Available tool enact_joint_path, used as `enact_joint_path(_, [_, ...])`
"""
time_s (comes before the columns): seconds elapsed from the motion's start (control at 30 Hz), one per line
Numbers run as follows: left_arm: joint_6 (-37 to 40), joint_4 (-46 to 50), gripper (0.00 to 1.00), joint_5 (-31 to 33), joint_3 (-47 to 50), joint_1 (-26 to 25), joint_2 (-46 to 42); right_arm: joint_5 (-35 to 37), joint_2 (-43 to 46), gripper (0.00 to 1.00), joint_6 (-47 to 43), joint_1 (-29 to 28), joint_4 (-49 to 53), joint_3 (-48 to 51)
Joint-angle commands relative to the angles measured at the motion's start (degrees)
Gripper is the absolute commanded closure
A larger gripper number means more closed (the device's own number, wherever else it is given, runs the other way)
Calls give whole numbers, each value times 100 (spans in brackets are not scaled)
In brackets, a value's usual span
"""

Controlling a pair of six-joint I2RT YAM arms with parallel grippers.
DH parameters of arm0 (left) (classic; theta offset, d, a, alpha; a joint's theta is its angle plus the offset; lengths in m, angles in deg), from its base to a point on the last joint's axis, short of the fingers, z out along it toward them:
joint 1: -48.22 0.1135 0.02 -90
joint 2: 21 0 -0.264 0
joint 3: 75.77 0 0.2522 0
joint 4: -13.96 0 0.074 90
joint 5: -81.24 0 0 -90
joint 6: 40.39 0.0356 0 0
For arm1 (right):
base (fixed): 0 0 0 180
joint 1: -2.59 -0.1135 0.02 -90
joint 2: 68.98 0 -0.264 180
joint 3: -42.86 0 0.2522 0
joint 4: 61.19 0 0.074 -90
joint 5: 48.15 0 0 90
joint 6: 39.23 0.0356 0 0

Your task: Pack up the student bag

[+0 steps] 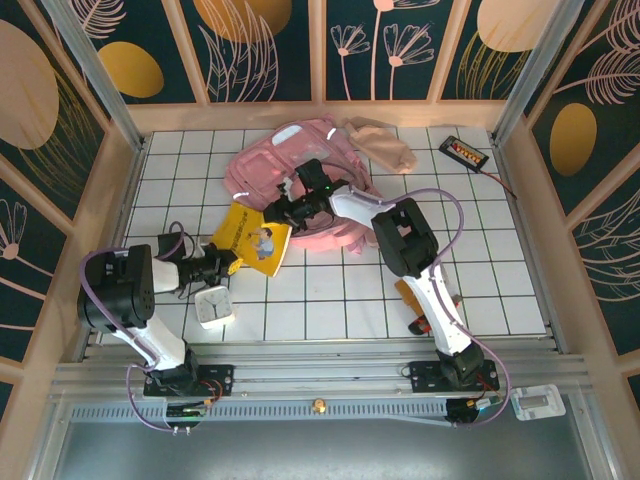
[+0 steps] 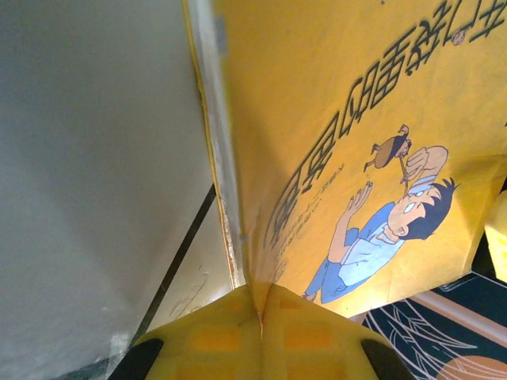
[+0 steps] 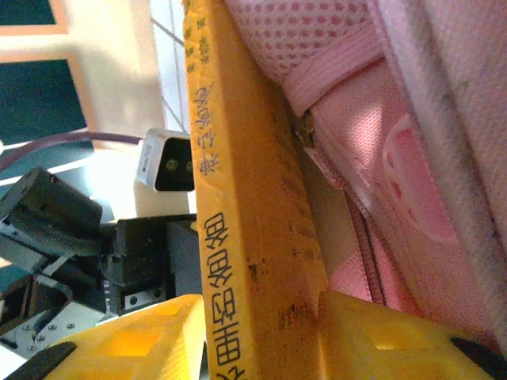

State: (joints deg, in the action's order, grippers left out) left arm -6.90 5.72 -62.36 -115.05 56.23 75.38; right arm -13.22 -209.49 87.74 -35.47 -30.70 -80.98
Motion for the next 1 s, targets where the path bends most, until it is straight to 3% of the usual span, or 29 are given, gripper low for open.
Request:
enact_joint_path(0.0, [-88,-250,100,-353,3,-109,141,715,-389,58,-978,-157,1689,-433])
enact_joint_path(0.23, [-45,-99,99,-314,-156,-108,102,1233,0,90,-1405,-153,1592,-298])
enact_joint_path(0.3, [109,168,92,-169,-292,-108,-75,1385,224,100,-1485,-133,1430,-297])
enact_joint_path(0.37, [456,715,67,102,-533,-107,-347,1427,519,100,-1517,-72,1183,-238])
enact_joint_path(0.47, [1051,1473,47,648,-954,-107,-817,1367,1055,100,-1436,66,672,13])
enact_joint_path(0.57, [1341,1778,41,1142,-1332,-107,-1275,1200,1716,100,-1140,308,-33,543])
enact_joint_path(0.77, [1887,2190,37,1763,-2103,-116,-1715,967,3087,100,-208,1001,-1493,1876])
enact_joint_path(0.9, [2429,2411,37,2309,-2509,-420,-1930,1281,3830,100,-256,1380,-1394,2436])
enact_joint_path(0.97, [2765,2498,35,2678,-2713,-808,-1947,1838,4321,100,-347,1610,-1190,2800])
